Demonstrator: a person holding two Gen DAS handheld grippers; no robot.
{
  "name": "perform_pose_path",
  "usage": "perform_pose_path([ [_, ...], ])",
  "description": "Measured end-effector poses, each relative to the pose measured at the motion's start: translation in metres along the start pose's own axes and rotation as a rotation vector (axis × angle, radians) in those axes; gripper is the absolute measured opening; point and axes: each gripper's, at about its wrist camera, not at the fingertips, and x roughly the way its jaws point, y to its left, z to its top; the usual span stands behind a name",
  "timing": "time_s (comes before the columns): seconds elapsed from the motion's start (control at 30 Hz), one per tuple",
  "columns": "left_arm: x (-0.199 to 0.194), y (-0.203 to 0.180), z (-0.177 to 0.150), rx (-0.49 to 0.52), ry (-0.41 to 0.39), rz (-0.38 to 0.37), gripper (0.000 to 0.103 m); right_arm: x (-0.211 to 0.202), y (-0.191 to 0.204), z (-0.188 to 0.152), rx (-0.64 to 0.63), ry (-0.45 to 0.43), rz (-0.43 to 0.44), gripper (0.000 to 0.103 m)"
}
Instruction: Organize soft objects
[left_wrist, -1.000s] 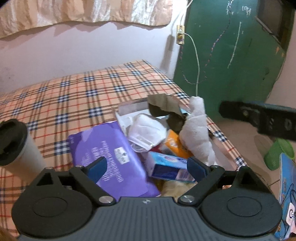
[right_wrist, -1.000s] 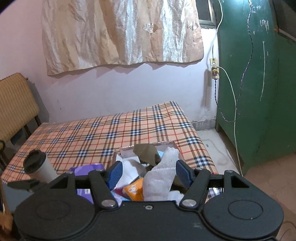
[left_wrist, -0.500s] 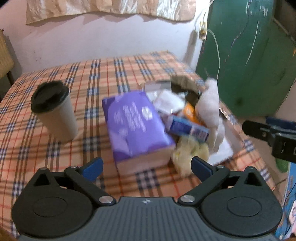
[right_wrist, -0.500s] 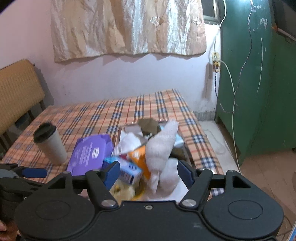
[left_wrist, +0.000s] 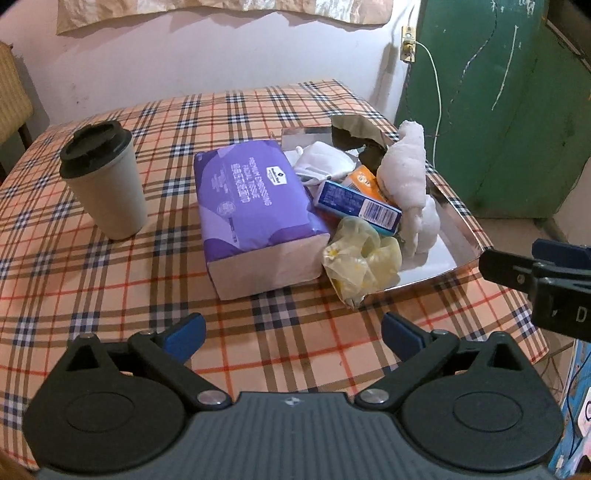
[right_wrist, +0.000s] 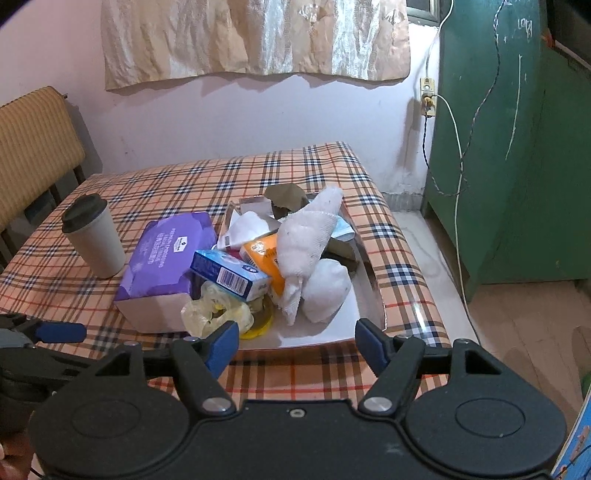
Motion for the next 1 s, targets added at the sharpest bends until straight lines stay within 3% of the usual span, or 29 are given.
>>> perform_pose_path([
  [0.63,0.0047,0.0003,-0.0010,-0.010,0.030,0.008,0.103,0.0065,0.0023,-0.0020,-0.001,0.022,0.011,0.083],
  [1.0,0.0051,0.0006,-0.0010,0.008,0.000,0.013,0.103,0.0095,0.0032,-0.0018,0.000,0.027,0.018,0.083],
])
